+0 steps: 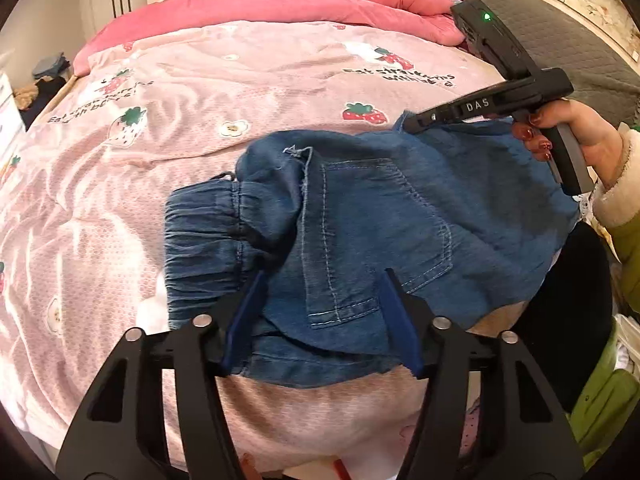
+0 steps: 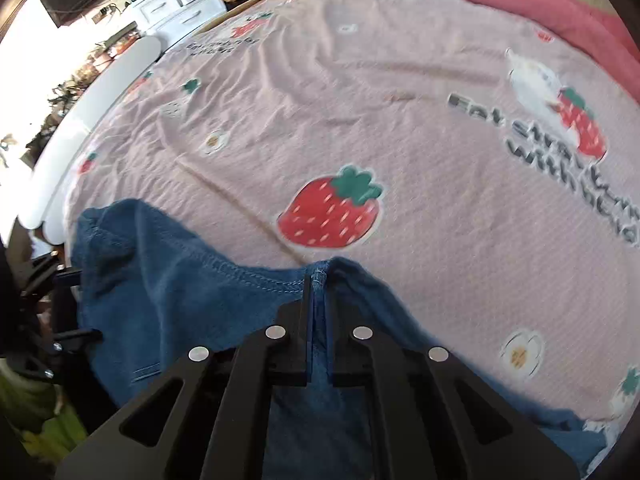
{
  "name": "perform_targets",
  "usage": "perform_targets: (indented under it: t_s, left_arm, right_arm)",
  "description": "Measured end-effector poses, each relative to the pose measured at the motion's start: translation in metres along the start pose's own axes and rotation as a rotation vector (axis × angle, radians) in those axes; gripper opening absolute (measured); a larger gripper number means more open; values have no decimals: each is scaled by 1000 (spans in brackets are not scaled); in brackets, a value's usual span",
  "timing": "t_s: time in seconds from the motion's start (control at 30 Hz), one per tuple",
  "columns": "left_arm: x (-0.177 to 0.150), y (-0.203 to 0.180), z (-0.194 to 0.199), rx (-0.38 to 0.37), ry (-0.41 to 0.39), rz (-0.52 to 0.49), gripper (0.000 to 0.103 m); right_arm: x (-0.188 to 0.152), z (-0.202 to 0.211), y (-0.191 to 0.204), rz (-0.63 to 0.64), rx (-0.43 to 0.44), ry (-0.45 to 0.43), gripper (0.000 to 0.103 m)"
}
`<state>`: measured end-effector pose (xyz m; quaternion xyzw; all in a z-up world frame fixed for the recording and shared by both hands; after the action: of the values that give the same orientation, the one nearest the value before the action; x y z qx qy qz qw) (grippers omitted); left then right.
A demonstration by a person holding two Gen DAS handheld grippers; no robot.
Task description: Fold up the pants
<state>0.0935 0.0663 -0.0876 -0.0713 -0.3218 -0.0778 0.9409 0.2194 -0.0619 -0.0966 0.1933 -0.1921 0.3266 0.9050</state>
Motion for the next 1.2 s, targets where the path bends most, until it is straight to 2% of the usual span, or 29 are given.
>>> perform_targets:
  t_s: [0.13,0.23,0.3,0.33,0.37,0.4,0.5,0.63,0.67,0.8,0.87,0.97,1.03,1.13,1.2]
  left_arm:
    - [-2,6,2,-16,-5,7,47]
    - [-3,7,2,-26,-8,18,47]
    - [-3,7,3,-24,-8,14,47]
    - [-3,6,3,-24,-8,13,47]
    - [-3,7,3,-25,-8,14,47]
    - [-3,7,3,-27,-7,16,47]
    - [-1,7,4,-24,-12,19,47]
    - [8,-2,21,-23,-51,17,48]
    - [13,-5,26,-25,-66,15,51]
    - [34,-26,45,-56,-136,12,57]
    - [41,-38,43,-69,-145,10,58]
    - [36,-51,21,-86,-94,13,59]
    - [25,-52,7,-60,-47,7,59]
    - [6,-31,-10,45,15,-5,59]
    - [-1,-17,-11,31,27,32,58]
  right_arm:
    - [17,0,-14,-28,-17,-55,3]
    - [13,-22,-17,-6,-35,-20,3]
    - [10,-22,-22,-18,-9,-32,4]
    - [10,-16,-27,-36,-3,-45,10]
    - [10,-5,-36,-56,-17,-63,25]
    - [9,7,-44,-71,-33,-82,31]
    - [-2,52,-61,-104,-67,-151,34]
    - [-42,105,-58,-103,-82,-227,50]
    - [-59,112,-50,-96,-75,-226,52]
    - [-114,111,-12,-37,-50,-183,53]
    - [-128,109,2,-13,-39,-173,53]
    - [-149,98,21,2,-5,-136,52]
    - [-163,89,24,1,-17,-82,52]
    - [-192,79,33,16,-12,10,53]
    - [-210,77,33,10,-30,48,53]
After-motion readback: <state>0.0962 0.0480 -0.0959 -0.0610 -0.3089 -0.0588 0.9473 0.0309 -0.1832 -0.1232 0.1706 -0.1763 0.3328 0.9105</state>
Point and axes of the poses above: each gripper's, at about its wrist camera, not at the fingertips, and z roughly against the way its jaws point, y to its left, x to its top, the point moved 9 cm from there along -z, roughly the way its jaws point, and after that the axes turned 2 degrees about -y, right-handed, at the moved point
